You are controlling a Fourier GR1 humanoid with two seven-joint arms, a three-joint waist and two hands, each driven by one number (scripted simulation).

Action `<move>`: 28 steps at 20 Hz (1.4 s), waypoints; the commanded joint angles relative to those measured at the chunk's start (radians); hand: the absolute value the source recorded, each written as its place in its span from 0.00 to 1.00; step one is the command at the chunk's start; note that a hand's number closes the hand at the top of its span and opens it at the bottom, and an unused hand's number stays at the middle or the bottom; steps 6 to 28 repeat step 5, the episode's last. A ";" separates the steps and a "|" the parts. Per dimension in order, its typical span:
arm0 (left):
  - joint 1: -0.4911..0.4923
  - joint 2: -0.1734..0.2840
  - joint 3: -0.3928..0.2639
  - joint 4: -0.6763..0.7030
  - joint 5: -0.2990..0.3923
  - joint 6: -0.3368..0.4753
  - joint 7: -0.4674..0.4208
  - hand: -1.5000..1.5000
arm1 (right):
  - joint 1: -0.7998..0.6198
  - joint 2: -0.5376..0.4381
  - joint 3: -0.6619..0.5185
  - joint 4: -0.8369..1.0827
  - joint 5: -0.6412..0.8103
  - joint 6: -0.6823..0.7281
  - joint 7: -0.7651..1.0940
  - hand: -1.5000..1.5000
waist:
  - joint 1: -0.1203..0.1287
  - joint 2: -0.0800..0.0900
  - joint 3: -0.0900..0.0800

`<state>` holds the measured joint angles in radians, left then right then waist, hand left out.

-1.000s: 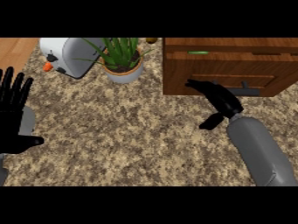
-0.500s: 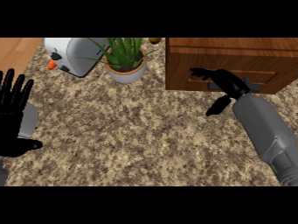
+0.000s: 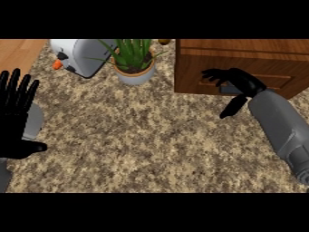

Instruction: Pick up the cup, place it into the drawer and close the drawer

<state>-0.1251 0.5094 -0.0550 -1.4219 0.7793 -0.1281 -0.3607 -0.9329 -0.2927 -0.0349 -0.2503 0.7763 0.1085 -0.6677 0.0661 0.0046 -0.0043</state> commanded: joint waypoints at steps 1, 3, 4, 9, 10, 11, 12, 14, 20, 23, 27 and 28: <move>-0.008 -0.009 0.001 0.014 -0.015 -0.001 -0.011 0.00 | -0.078 -0.085 -0.033 0.063 0.003 -0.032 0.092 0.00 | 0.020 0.033 0.007; -0.004 -0.005 0.004 0.032 -0.022 -0.026 -0.030 0.00 | -0.066 -0.086 -0.045 0.071 -0.011 -0.038 0.061 0.00 | 0.024 0.037 0.007; -0.007 -0.021 -0.011 0.019 -0.031 0.002 -0.019 0.00 | -0.063 -0.104 -0.034 0.076 0.000 -0.028 0.047 0.00 | 0.024 0.036 0.008; -0.003 -0.006 0.004 0.054 -0.035 -0.029 -0.035 0.00 | -0.068 -0.085 -0.028 0.076 0.004 -0.035 0.048 0.00 | 0.009 0.029 0.007; -0.003 -0.006 0.004 0.054 -0.035 -0.029 -0.035 0.00 | -0.068 -0.085 -0.028 0.076 0.004 -0.035 0.048 0.00 | 0.009 0.029 0.007; -0.003 -0.006 0.004 0.054 -0.035 -0.029 -0.035 0.00 | -0.068 -0.085 -0.028 0.076 0.004 -0.035 0.048 0.00 | 0.009 0.029 0.007; -0.003 -0.006 0.004 0.054 -0.035 -0.029 -0.035 0.00 | -0.068 -0.085 -0.028 0.076 0.004 -0.035 0.048 0.00 | 0.009 0.029 0.007; -0.003 -0.006 0.004 0.054 -0.035 -0.029 -0.035 0.00 | -0.068 -0.085 -0.028 0.076 0.004 -0.035 0.048 0.00 | 0.009 0.029 0.007; -0.003 -0.006 0.004 0.054 -0.035 -0.029 -0.035 0.00 | -0.068 -0.085 -0.028 0.076 0.004 -0.035 0.048 0.00 | 0.009 0.029 0.007; -0.003 -0.006 0.004 0.054 -0.035 -0.029 -0.035 0.00 | -0.068 -0.085 -0.028 0.076 0.004 -0.035 0.048 0.00 | 0.009 0.029 0.007; -0.003 -0.006 0.004 0.054 -0.035 -0.029 -0.035 0.00 | -0.068 -0.085 -0.028 0.076 0.004 -0.035 0.048 0.00 | 0.009 0.029 0.007; -0.003 -0.006 0.004 0.054 -0.035 -0.029 -0.035 0.00 | -0.068 -0.085 -0.028 0.076 0.004 -0.035 0.048 0.00 | 0.009 0.029 0.007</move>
